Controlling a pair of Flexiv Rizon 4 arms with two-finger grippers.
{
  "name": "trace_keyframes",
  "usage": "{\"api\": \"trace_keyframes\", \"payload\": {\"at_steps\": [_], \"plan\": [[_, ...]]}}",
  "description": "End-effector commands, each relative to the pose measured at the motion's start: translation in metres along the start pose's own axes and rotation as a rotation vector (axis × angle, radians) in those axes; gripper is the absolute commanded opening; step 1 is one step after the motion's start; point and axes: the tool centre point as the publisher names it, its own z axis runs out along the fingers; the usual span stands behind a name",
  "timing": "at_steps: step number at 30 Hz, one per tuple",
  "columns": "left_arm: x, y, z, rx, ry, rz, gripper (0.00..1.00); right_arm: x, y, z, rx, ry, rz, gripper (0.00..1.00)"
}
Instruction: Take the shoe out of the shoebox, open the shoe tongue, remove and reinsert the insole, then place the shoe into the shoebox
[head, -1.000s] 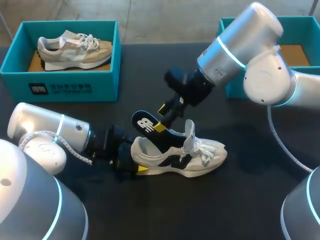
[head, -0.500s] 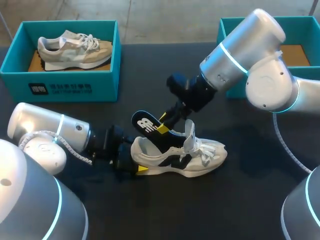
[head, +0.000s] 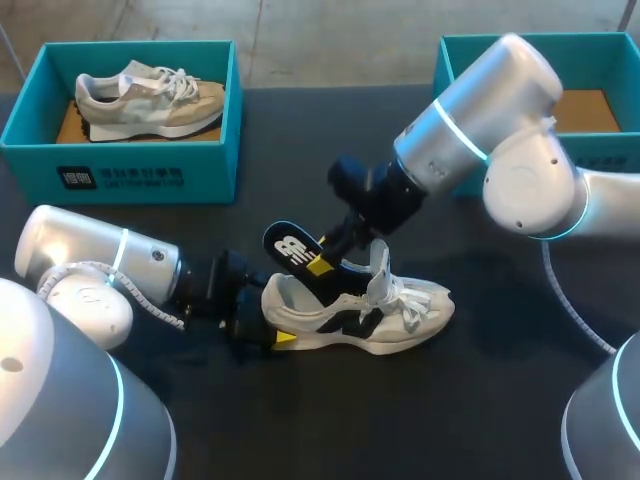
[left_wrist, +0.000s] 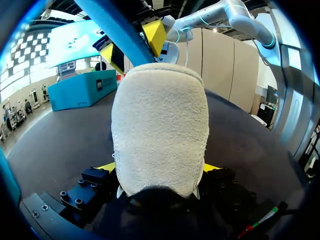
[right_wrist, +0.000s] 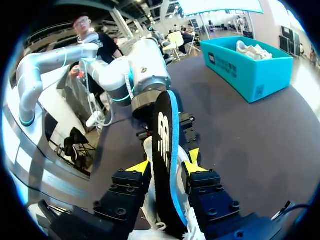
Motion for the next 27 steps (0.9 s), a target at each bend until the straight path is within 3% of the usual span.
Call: {"api": "trace_keyframes", "payload": {"at_steps": [1, 6, 7, 9, 17, 27], "plan": [[0.0, 0.001, 0.0, -0.004, 0.0, 0.0, 0.0, -0.003, 0.001, 0.007, -0.006, 0.011, -0.005, 0.36], [0.0, 0.001, 0.0, -0.004, 0.0, 0.0, 0.0, -0.003, 0.003, 0.01, -0.006, 0.023, -0.014, 0.31], [0.0, 0.001, 0.0, -0.004, 0.0, 0.0, 0.0, -0.003, 0.003, 0.01, -0.006, 0.025, -0.014, 0.26], [0.0, 0.001, 0.0, -0.004, 0.0, 0.0, 0.0, -0.003, 0.003, 0.01, -0.004, 0.027, -0.014, 0.0], [0.0, 0.001, 0.0, -0.004, 0.0, 0.0, 0.0, -0.003, 0.01, 0.004, 0.014, 0.045, -0.022, 0.0], [0.0, 0.001, 0.0, -0.004, 0.0, 0.0, 0.0, -0.006, 0.03, -0.02, 0.034, 0.044, -0.076, 0.0]]}}
